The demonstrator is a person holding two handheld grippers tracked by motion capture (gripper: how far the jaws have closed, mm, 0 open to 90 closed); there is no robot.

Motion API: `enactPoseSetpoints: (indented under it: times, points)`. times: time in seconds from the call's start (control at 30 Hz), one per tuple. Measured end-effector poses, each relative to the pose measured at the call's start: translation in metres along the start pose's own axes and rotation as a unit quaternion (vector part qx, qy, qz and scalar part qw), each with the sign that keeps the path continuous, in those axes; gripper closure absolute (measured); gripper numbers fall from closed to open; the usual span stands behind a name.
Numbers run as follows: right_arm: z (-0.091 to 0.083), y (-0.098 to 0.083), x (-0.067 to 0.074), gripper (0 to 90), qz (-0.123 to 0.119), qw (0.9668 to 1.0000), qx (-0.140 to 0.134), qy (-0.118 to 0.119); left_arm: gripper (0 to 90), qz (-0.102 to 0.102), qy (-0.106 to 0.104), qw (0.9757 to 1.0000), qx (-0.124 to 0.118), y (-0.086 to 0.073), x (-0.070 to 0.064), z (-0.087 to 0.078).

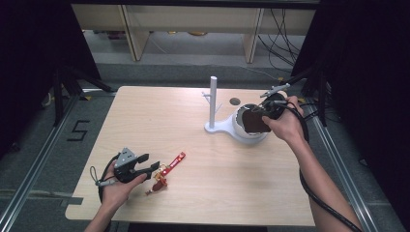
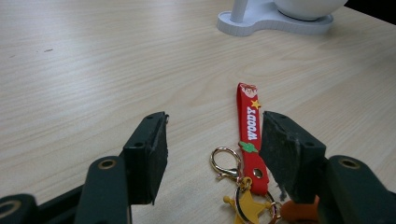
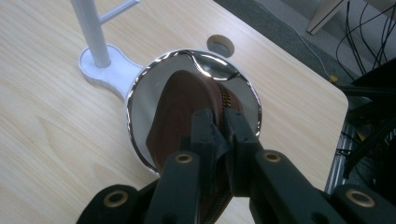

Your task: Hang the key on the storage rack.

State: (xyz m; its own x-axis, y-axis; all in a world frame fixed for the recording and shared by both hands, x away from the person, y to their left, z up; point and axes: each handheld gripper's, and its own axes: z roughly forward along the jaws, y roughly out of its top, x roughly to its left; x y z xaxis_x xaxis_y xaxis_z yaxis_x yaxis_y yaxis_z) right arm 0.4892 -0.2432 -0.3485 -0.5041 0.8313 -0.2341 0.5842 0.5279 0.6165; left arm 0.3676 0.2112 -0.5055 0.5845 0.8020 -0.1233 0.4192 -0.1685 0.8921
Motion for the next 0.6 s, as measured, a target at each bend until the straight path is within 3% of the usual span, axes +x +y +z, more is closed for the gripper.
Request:
enactPoseSetpoints:
  times: [0.6]
  points:
    - [0.024, 0.0, 0.003, 82.9, -0.013, 0.9996, -0.011, 0.022, 40.6, -0.001, 0.002, 1.0, 0.001, 0.0, 0.001, -0.001]
